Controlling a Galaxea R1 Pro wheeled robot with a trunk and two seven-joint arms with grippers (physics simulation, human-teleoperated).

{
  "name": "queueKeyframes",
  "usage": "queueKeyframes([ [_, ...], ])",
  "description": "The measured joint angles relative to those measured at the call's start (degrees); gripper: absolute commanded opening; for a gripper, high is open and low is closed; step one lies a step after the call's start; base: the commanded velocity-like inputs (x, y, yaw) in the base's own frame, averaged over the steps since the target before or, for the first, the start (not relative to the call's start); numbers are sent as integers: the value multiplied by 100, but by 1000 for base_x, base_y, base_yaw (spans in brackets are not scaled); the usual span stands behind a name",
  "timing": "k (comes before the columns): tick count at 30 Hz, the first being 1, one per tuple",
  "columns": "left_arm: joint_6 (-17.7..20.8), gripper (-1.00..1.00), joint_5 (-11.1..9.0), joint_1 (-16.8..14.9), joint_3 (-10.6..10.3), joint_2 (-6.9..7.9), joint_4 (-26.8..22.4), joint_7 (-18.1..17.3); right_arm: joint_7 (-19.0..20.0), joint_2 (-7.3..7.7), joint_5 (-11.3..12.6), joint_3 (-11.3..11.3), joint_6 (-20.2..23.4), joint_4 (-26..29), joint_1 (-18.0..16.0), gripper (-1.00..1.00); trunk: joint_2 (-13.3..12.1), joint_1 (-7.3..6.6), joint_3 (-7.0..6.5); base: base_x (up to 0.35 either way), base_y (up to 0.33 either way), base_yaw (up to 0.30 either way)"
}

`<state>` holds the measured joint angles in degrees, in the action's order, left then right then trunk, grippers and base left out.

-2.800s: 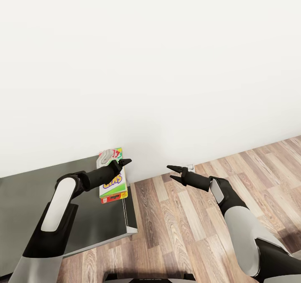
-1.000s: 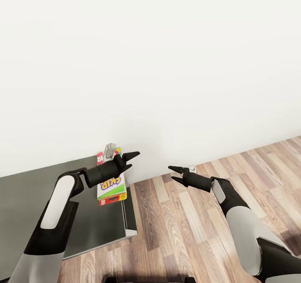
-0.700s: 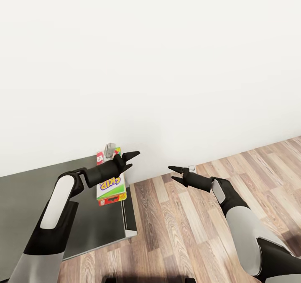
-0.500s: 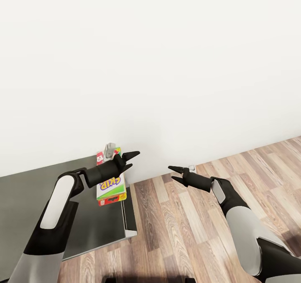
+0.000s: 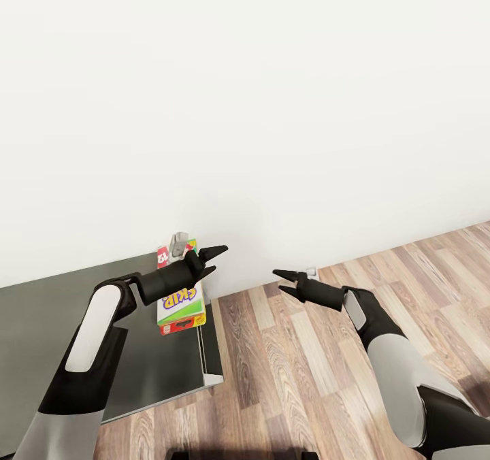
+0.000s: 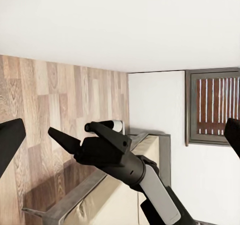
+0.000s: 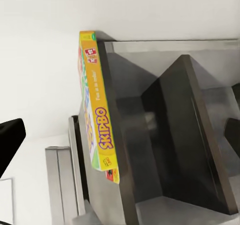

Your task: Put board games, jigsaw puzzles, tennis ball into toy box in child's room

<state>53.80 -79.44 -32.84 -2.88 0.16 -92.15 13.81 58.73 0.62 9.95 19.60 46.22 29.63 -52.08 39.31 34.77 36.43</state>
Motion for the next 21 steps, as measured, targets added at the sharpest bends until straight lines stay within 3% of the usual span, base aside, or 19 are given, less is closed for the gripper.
queueKeyframes([
  [21,98,100,-3,0,5,-5,0,-28,21,21,-38,-241,-84,1,-38,100,0,0,0,0,0,0],
])
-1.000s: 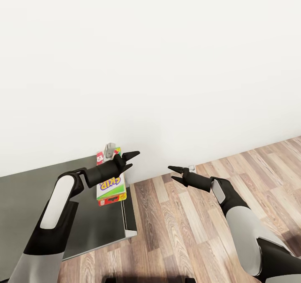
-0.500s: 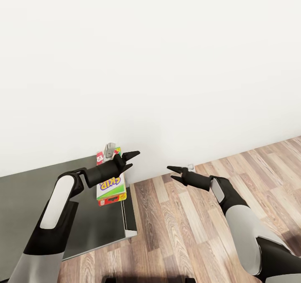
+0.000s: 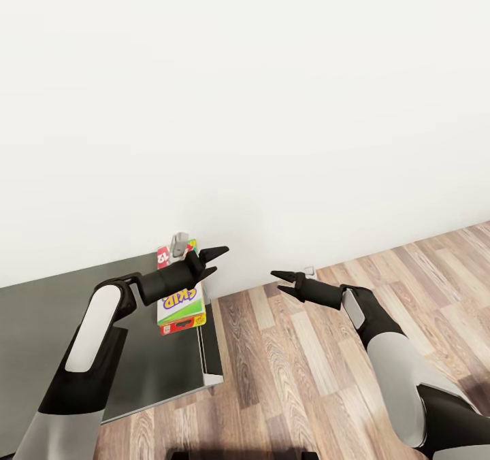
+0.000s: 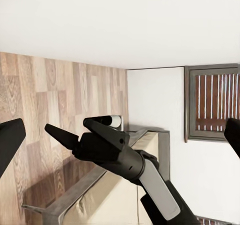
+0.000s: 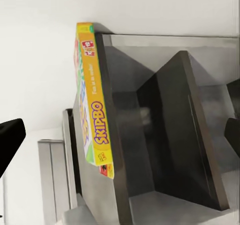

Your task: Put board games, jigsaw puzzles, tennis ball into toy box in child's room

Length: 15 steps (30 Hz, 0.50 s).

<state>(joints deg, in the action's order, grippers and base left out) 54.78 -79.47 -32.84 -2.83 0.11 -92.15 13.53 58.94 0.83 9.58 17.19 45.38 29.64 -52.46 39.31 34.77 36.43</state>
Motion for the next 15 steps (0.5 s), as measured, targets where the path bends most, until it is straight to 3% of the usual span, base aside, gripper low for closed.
queueKeyframes([
  [15,51,100,0,0,4,9,0,-149,2,97,-29,-124,-121,0,-84,100,0,0,0,0,0,0],
])
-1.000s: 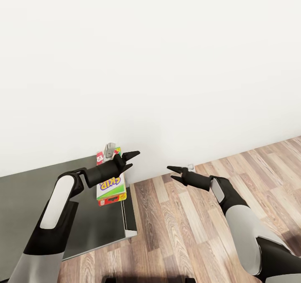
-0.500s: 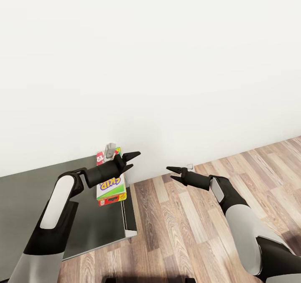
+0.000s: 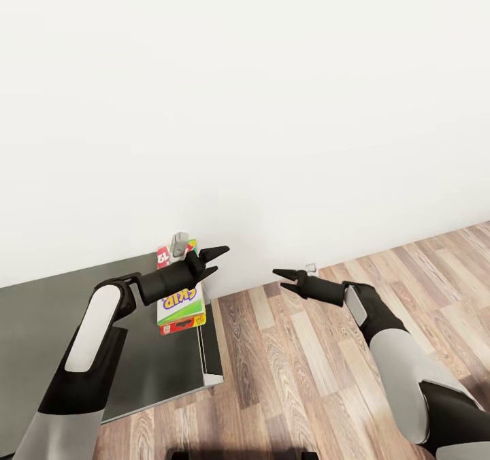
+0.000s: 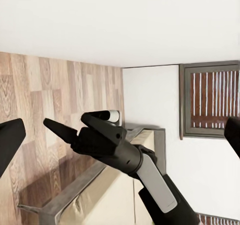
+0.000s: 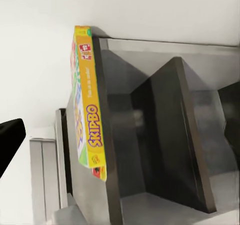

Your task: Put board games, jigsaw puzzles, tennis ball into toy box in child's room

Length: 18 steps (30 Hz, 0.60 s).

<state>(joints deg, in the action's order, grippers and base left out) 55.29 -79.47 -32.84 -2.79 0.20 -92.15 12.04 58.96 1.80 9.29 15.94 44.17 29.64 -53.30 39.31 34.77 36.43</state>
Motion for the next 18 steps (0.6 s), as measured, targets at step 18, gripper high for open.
queueKeyframes([
  [18,12,100,0,0,0,-3,0,-45,1,43,-69,-417,-206,-2,-43,100,0,0,0,0,0,0],
])
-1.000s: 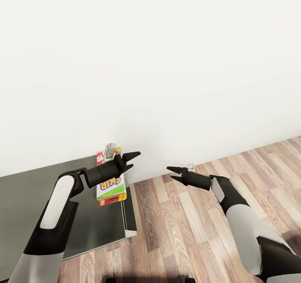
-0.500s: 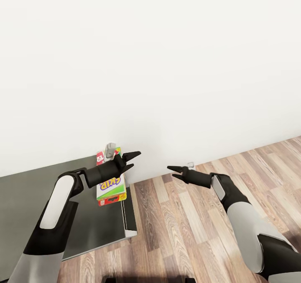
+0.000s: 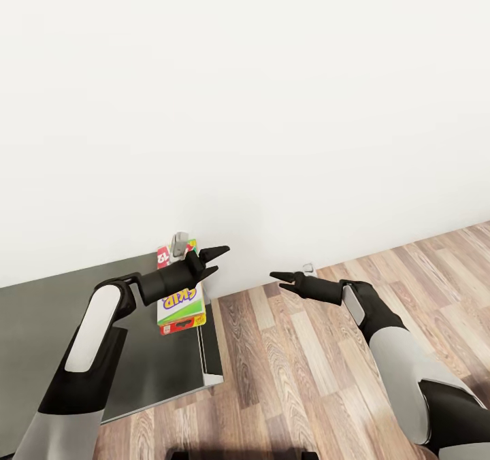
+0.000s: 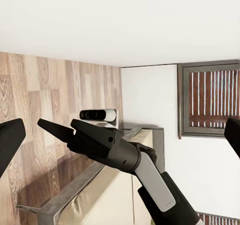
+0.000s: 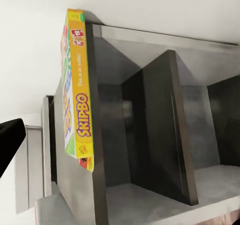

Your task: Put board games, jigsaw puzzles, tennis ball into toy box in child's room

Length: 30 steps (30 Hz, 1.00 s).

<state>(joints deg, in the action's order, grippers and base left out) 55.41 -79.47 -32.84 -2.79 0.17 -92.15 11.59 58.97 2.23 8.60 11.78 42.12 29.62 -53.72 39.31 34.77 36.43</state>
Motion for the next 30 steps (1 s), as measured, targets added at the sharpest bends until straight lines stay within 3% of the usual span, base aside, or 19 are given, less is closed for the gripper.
queueKeyframes([
  [14,39,100,1,0,-4,-26,0,-5,-23,-11,-14,-35,-5,-77,-74,100,0,0,9,0,0,0],
  [30,72,100,-53,-6,-12,-43,0,-32,-11,-7,1,-45,-4,-93,-95,100,0,0,123,0,0,0],
])
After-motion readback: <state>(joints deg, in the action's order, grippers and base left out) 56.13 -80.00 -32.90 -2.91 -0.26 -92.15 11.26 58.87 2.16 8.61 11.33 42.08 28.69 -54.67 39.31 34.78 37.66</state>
